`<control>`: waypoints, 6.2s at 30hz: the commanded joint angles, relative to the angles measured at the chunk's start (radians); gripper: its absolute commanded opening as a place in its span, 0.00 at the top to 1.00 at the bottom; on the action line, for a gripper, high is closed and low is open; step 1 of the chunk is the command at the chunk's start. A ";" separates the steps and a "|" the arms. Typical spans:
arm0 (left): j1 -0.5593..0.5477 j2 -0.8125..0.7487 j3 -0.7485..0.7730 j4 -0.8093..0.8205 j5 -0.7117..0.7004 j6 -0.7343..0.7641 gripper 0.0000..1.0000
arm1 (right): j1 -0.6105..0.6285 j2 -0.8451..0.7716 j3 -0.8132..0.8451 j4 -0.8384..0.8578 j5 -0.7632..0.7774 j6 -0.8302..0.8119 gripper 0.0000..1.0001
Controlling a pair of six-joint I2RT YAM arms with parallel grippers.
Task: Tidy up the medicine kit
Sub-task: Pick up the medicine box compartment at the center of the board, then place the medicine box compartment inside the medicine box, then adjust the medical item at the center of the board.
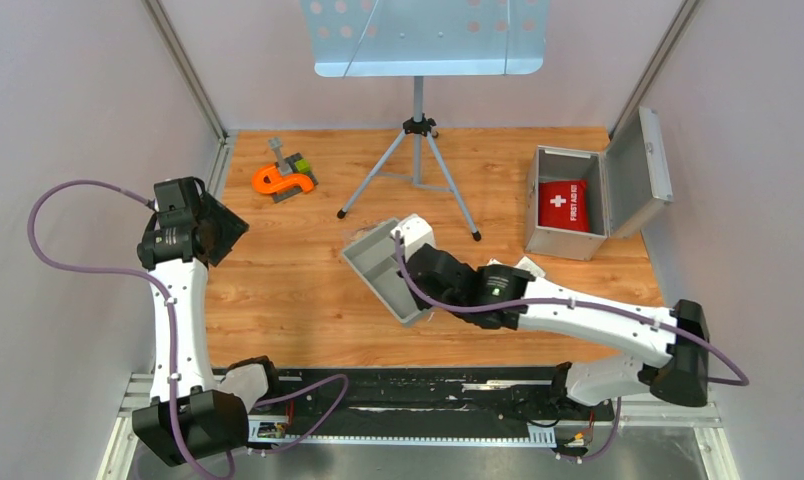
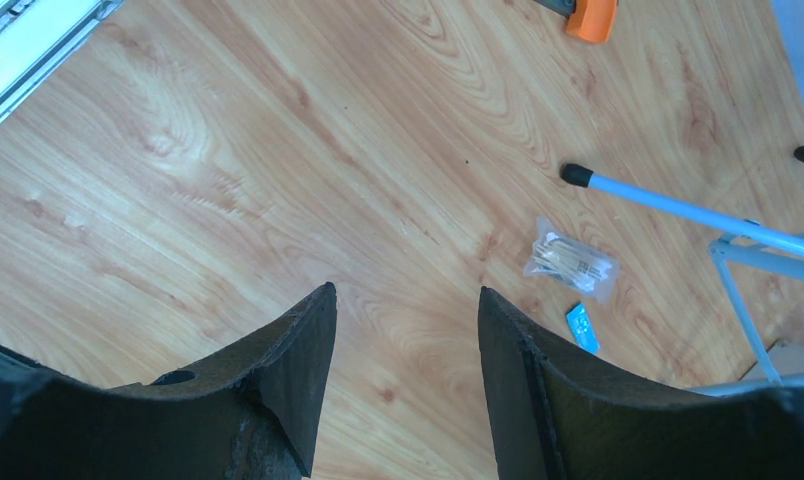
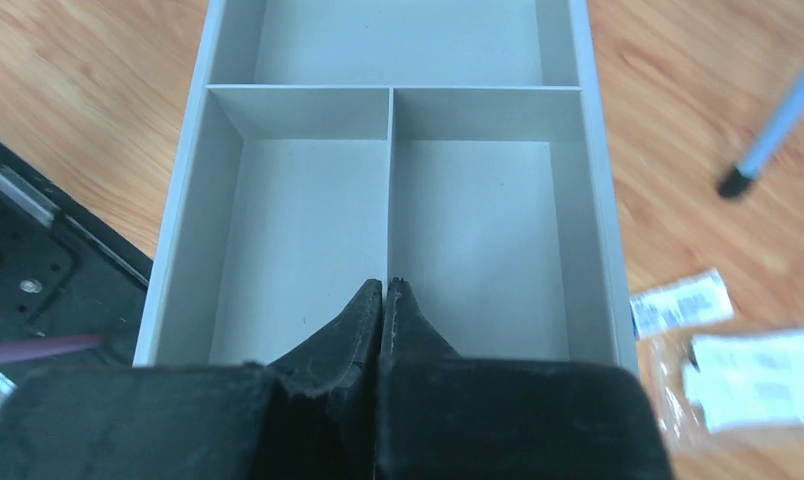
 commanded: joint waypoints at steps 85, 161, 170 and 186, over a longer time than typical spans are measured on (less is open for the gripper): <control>0.011 -0.014 -0.051 0.063 0.098 -0.017 0.38 | -1.313 0.078 -0.413 0.885 -0.360 -0.316 1.00; 0.011 -0.031 -0.067 0.074 0.117 -0.019 0.38 | -1.358 -0.069 -0.317 0.698 -0.456 -0.199 0.43; -0.005 -0.057 -0.101 0.161 0.248 0.017 0.37 | -1.222 -0.304 -0.393 0.463 -0.466 -0.082 0.42; -0.448 0.022 -0.132 0.188 0.076 0.095 0.36 | -0.774 -0.227 -0.527 0.198 -0.241 0.328 0.42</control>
